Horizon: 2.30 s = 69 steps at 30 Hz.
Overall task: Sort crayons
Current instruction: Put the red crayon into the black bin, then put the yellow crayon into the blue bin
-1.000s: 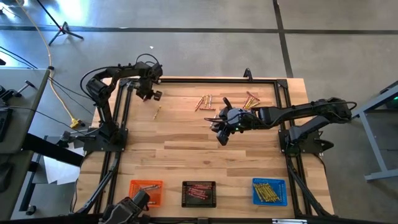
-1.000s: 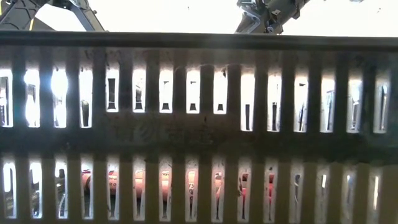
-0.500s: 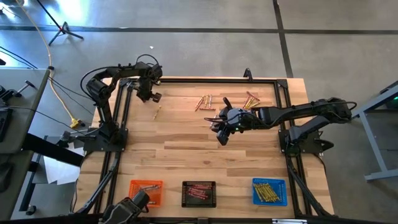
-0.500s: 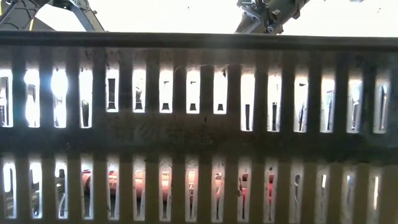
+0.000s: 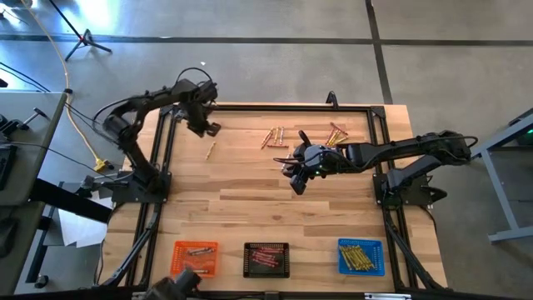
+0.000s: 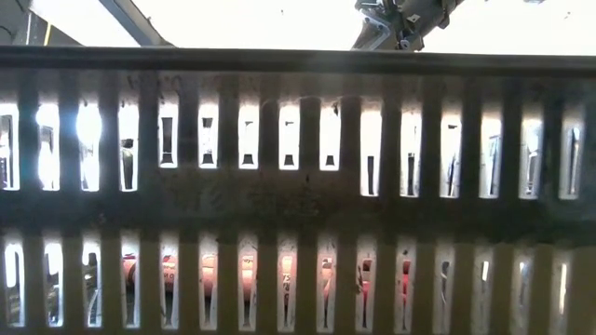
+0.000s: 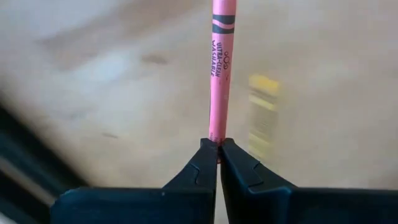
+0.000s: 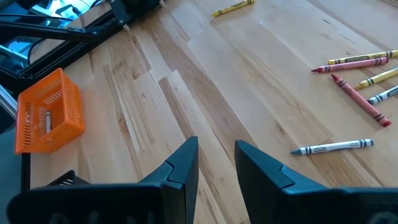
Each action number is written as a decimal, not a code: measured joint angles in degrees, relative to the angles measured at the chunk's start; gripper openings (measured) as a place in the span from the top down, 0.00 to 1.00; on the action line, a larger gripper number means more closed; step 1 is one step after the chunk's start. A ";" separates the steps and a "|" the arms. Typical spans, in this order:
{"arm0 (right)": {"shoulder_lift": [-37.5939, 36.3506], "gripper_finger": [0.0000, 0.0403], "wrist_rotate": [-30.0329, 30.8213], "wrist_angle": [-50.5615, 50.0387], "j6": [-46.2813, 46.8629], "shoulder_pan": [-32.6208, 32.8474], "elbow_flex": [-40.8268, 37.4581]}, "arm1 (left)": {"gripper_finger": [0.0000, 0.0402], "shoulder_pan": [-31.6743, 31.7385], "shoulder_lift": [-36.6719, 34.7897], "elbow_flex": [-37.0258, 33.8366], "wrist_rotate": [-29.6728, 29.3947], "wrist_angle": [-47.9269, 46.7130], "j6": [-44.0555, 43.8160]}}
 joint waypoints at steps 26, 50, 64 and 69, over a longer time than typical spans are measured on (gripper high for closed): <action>0.00 0.78 -0.42 -2.55 -2.46 -0.44 0.02 | 1.00 -74.06 -14.52 0.04 -1.45 29.23 -4.74; 0.04 0.78 -0.38 -10.97 8.45 1.12 0.02 | 0.98 -84.40 4.59 0.09 -9.38 62.12 -2.68; 0.28 0.78 -0.36 -15.95 12.23 2.73 0.02 | 0.74 -84.53 4.53 0.09 -4.32 62.62 -10.13; 0.28 0.78 -0.35 -15.93 15.11 2.73 0.02 | 0.73 -82.30 1.90 0.95 -4.66 52.46 -6.05</action>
